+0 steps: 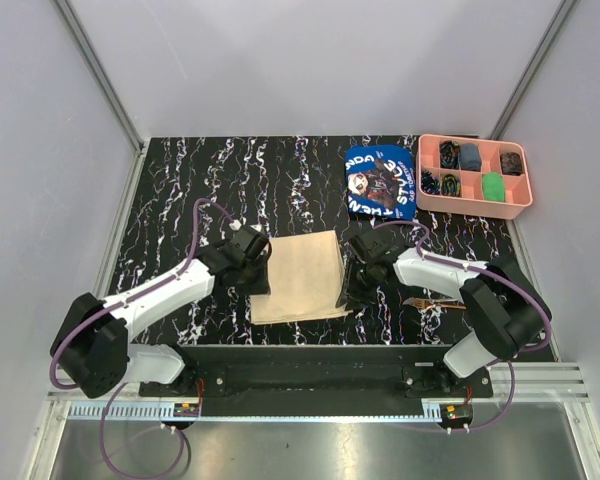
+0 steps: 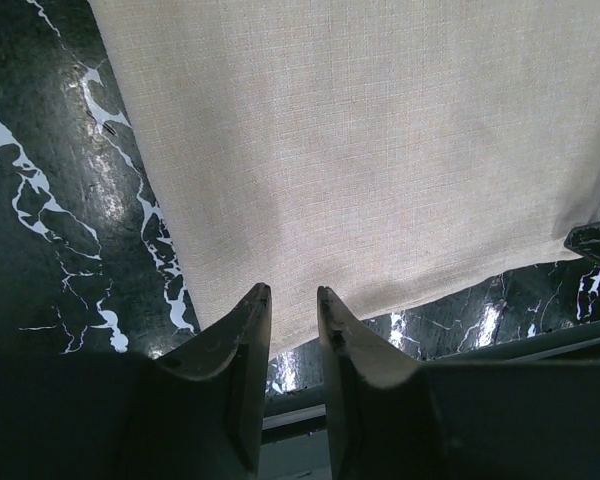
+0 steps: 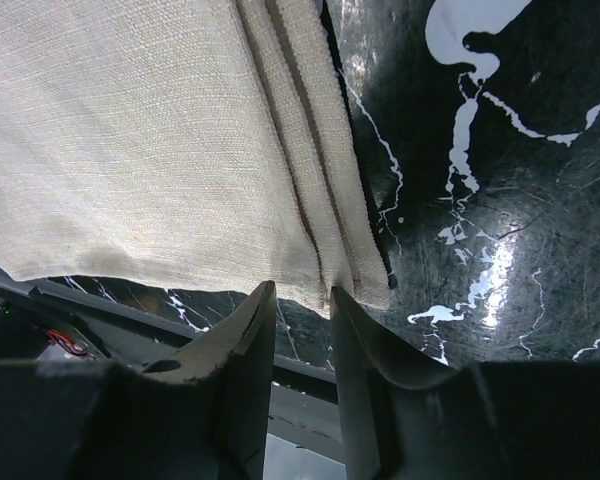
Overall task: Fold the napkin into a case and place the utensils inside
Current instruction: Pick up the top corner of the square-folded napkin from the center of the board.
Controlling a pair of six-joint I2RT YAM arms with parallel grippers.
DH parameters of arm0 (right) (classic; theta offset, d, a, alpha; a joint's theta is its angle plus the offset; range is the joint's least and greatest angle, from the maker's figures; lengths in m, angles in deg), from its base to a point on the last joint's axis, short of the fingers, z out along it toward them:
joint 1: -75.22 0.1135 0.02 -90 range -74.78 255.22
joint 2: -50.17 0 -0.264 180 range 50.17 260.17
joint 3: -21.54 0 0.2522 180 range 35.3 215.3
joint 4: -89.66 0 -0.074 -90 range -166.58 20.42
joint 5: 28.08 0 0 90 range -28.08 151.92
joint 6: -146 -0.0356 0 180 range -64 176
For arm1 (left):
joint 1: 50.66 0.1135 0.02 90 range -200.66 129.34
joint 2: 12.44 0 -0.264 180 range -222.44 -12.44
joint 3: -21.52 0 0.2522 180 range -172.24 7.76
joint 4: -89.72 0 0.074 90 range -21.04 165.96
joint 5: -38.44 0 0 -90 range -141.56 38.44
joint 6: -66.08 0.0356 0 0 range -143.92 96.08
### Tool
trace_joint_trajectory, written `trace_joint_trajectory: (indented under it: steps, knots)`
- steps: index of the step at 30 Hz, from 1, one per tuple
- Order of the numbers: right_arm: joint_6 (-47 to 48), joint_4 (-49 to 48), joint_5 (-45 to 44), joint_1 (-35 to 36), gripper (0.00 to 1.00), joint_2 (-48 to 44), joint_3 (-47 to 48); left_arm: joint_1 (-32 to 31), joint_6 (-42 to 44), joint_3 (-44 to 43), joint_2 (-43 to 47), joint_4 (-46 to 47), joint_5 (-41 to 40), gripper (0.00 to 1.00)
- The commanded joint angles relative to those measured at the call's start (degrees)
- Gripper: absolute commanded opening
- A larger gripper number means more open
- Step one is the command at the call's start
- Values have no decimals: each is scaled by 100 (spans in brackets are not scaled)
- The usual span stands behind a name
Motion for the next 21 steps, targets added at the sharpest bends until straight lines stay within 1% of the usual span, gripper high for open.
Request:
trace_joint_trajectory:
  steps: [1, 8, 12, 14, 16, 19, 21]
  knots:
    - [-97, -209, 72, 76, 37, -5, -78, 90, 81, 1, 180, 11, 13, 29]
    - [-167, -323, 134, 93, 36, 48, -95, 187, 90, 1, 250, -33, 22, 29]
    - [-167, -341, 125, 93, 34, 31, -78, 266, 55, 45, 346, -155, -74, 30]
    - [-167, -332, 108, 85, 30, 4, -78, 319, -42, 106, 451, -304, -214, 31]
    - [-185, -341, 108, 84, 24, -40, -78, 345, -173, 237, 574, -375, -312, 31]
    - [-185, -332, 116, 93, 8, -101, -51, 424, -358, 439, 751, -446, -452, 31]
    - [-132, -332, 143, 85, 4, -171, -8, 442, -446, 537, 821, -420, -383, 31]
